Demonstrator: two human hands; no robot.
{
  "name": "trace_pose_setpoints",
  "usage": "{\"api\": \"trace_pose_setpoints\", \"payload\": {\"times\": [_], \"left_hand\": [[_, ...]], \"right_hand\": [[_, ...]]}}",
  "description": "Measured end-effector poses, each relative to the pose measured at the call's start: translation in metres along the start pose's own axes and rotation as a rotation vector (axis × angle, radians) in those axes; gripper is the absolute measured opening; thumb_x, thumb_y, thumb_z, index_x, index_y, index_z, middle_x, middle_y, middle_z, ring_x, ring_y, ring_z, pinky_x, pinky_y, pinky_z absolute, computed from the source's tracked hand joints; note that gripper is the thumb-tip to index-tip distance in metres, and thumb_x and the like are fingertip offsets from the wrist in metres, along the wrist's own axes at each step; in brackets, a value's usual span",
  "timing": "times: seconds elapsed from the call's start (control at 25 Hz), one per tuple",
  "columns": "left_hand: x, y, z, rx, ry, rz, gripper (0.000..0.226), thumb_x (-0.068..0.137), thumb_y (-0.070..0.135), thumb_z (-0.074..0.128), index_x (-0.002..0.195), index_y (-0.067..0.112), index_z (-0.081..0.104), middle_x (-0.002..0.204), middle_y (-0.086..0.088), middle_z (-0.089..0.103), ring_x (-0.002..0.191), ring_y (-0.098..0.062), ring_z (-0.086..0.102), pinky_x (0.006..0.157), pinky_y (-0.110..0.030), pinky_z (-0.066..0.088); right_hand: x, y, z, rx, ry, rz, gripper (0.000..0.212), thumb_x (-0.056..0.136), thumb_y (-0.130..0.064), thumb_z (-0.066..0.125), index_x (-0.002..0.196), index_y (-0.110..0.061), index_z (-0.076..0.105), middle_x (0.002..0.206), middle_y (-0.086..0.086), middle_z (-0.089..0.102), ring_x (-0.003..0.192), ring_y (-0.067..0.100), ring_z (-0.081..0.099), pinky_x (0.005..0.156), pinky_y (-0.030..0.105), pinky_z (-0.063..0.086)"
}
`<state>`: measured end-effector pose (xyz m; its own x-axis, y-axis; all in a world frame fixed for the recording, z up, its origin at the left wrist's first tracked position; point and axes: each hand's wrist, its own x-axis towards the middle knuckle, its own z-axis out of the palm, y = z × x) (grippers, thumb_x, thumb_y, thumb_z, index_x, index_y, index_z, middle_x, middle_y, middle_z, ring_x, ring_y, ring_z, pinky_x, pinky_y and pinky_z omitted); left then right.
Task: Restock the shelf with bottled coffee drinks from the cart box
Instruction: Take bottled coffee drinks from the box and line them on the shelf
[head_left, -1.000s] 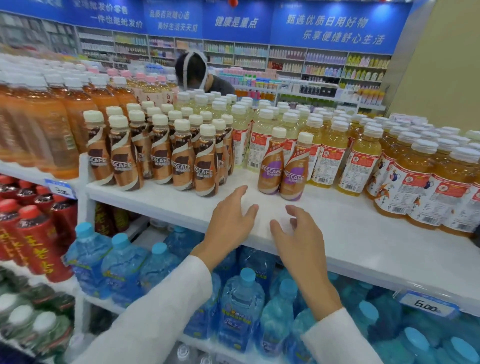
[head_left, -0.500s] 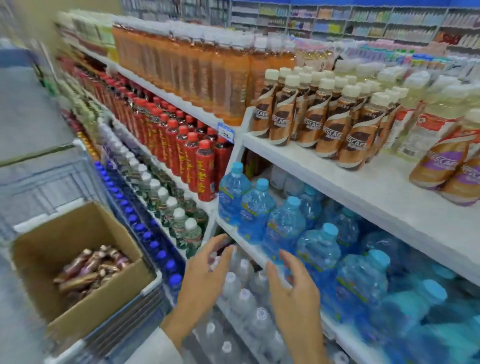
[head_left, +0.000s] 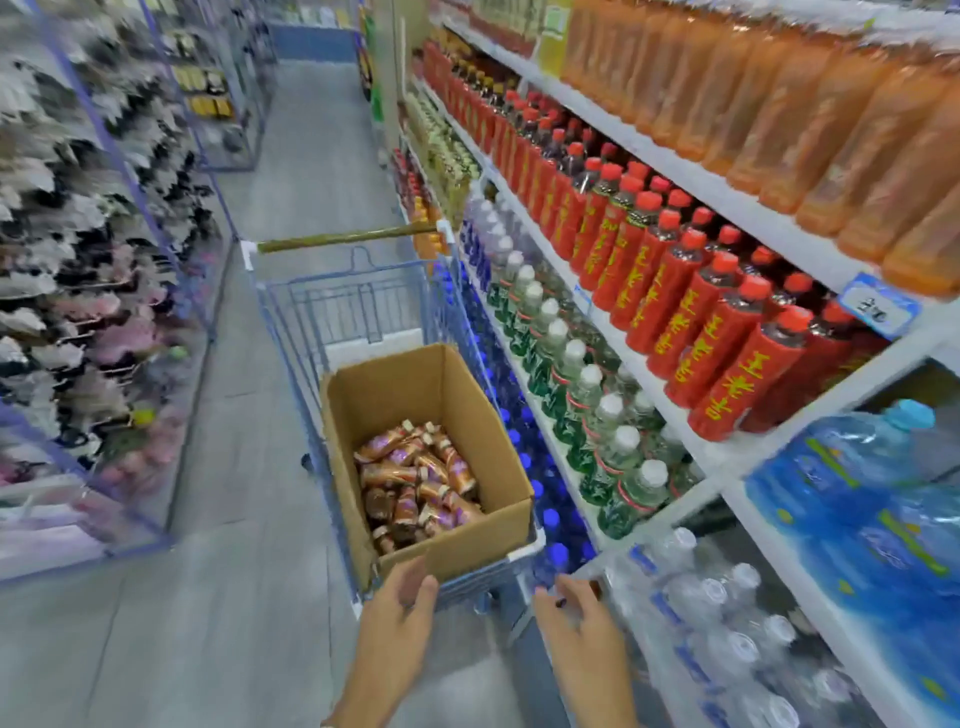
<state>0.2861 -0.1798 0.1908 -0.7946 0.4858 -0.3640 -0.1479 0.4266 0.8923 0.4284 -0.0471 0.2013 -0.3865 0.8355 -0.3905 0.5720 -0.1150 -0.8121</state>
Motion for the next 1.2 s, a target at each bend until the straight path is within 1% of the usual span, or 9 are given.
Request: {"api": "trace_pose_setpoints", "payload": {"times": [0.2,0.32,0.44,0.56,0.68,0.8,0.96,1.12,1.2], "left_hand": [[0.041,-0.032,-0.037,-0.033,0.113,-0.154,0.022,0.099,0.020,0.060,0.120,0.020,0.062,0.118,-0.002,0.068,0.112,-0.020,0.064,0.091,-0.027,0.045],[0.076,-0.030,-0.042,-0.040,0.155,-0.206,0.027,0.100,0.022,0.058,0.125,0.015,0.061,0.118,-0.001,0.067,0.108,-0.018,0.064,0.085,-0.022,0.045],[0.130,-0.017,-0.040,-0.019,0.164,-0.232,0.022,0.102,0.025,0.054,0.123,0.021,0.057,0.114,0.005,0.062,0.104,-0.013,0.060,0.082,-0.018,0.044],[0.205,-0.010,-0.030,0.076,0.155,-0.254,0.019,0.102,0.024,0.054,0.121,0.023,0.056,0.113,0.007,0.063,0.112,-0.014,0.060,0.092,-0.026,0.044],[0.286,-0.018,-0.017,0.210,0.128,-0.313,0.024,0.101,0.029,0.052,0.121,0.018,0.059,0.115,-0.002,0.068,0.113,-0.024,0.062,0.094,-0.032,0.046],[0.359,-0.035,-0.007,0.353,0.057,-0.385,0.030,0.099,0.029,0.047,0.124,0.015,0.058,0.120,-0.011,0.067,0.114,-0.034,0.060,0.097,-0.039,0.047],[0.454,-0.092,0.003,0.647,-0.088,-0.368,0.030,0.092,0.023,0.048,0.120,0.015,0.056,0.122,-0.012,0.066,0.113,-0.033,0.061,0.098,-0.043,0.049],[0.506,-0.140,0.013,0.996,-0.284,-0.292,0.050,0.093,0.022,0.050,0.142,0.015,0.043,0.147,-0.012,0.046,0.139,-0.033,0.037,0.115,-0.047,0.032],[0.520,-0.160,0.019,1.139,-0.363,-0.271,0.061,0.094,0.023,0.053,0.151,0.015,0.031,0.154,-0.009,0.036,0.144,-0.031,0.029,0.120,-0.049,0.024]], "right_hand": [[0.047,-0.023,0.069,-0.154,-0.205,0.021,0.034,0.093,-0.038,0.067,0.123,-0.020,0.064,0.119,-0.004,0.065,0.116,0.015,0.060,0.099,0.030,0.046],[0.083,-0.040,0.094,-0.237,-0.295,0.043,0.030,0.095,-0.047,0.062,0.121,-0.034,0.058,0.118,-0.011,0.061,0.117,0.013,0.059,0.102,0.034,0.047],[0.128,-0.058,0.119,-0.208,-0.344,0.048,0.020,0.095,-0.045,0.063,0.113,-0.037,0.058,0.111,-0.011,0.065,0.108,0.013,0.062,0.097,0.032,0.049],[0.180,-0.067,0.142,-0.222,-0.356,0.051,0.032,0.095,-0.043,0.062,0.120,-0.022,0.063,0.112,-0.008,0.068,0.103,0.012,0.063,0.094,0.030,0.050],[0.228,-0.071,0.161,-0.288,-0.420,0.087,0.039,0.097,-0.045,0.059,0.131,-0.025,0.059,0.122,-0.010,0.066,0.099,0.006,0.057,0.079,0.020,0.045],[0.261,-0.064,0.173,-0.310,-0.450,0.149,0.039,0.097,-0.046,0.059,0.132,-0.029,0.058,0.122,-0.010,0.066,0.099,0.005,0.057,0.077,0.020,0.041],[0.289,-0.048,0.186,-0.330,-0.459,0.245,0.035,0.095,-0.044,0.062,0.130,-0.039,0.056,0.117,-0.014,0.066,0.111,0.008,0.061,0.083,0.019,0.042],[0.302,-0.027,0.203,-0.381,-0.484,0.394,0.039,0.094,-0.048,0.061,0.130,-0.033,0.057,0.122,-0.012,0.065,0.116,0.010,0.059,0.102,0.029,0.046],[0.307,-0.021,0.214,-0.383,-0.494,0.435,0.038,0.094,-0.047,0.062,0.129,-0.033,0.056,0.124,-0.013,0.062,0.116,0.008,0.057,0.104,0.029,0.046]]}}
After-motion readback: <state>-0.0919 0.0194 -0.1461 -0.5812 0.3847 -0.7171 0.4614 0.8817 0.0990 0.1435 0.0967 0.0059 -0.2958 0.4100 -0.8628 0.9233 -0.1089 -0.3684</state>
